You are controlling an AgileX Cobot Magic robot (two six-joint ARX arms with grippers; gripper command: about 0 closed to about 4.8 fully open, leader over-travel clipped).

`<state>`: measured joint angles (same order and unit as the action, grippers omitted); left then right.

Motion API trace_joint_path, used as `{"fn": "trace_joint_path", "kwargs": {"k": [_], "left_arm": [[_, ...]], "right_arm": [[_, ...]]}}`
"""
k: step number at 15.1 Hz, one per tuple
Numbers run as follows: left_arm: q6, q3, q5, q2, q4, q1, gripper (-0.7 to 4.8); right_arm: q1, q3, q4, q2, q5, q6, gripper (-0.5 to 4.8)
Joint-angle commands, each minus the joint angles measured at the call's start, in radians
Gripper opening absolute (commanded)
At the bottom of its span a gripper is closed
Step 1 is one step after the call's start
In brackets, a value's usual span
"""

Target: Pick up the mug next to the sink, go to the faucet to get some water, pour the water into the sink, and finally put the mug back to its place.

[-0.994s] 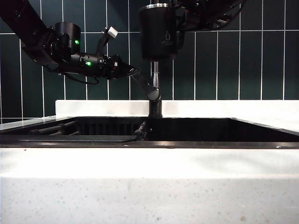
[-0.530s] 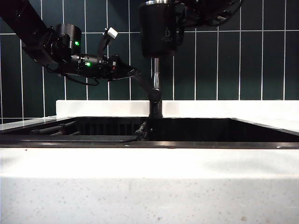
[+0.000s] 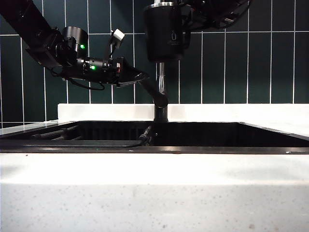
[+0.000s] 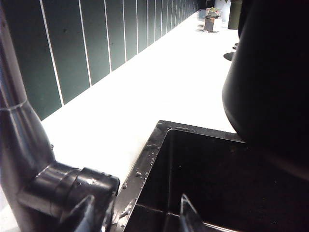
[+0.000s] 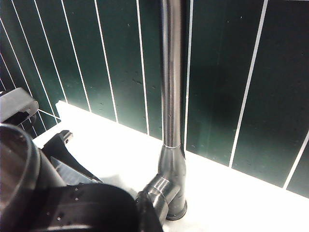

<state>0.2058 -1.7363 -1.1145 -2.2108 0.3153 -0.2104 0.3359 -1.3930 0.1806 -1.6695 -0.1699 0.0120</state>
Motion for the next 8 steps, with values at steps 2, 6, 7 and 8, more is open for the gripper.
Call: {"fn": "trace_joint_path", "kwargs": {"k": [2,6,7,8], "left_arm": [[0.004,-0.004,-0.014,0.005,0.009,-0.009,2.19],[0.004,-0.004,0.041,0.005,0.023,-0.009,2.19],[0.004,-0.004,0.041,0.005,0.023,-0.009,2.19],[0.004,-0.004,0.041,0.005,0.023,-0.009,2.19]], "right_arm": [[0.002,-0.009,0.031,0.012,-0.016,-0.009,0.20],[0.002,-0.009,0.031,0.012,-0.016,-0.009,0.21],[0.002,-0.009,0.031,0.012,-0.016,-0.009,0.21],[0.002,-0.009,0.031,0.012,-0.016,-0.009,0.21]]}}
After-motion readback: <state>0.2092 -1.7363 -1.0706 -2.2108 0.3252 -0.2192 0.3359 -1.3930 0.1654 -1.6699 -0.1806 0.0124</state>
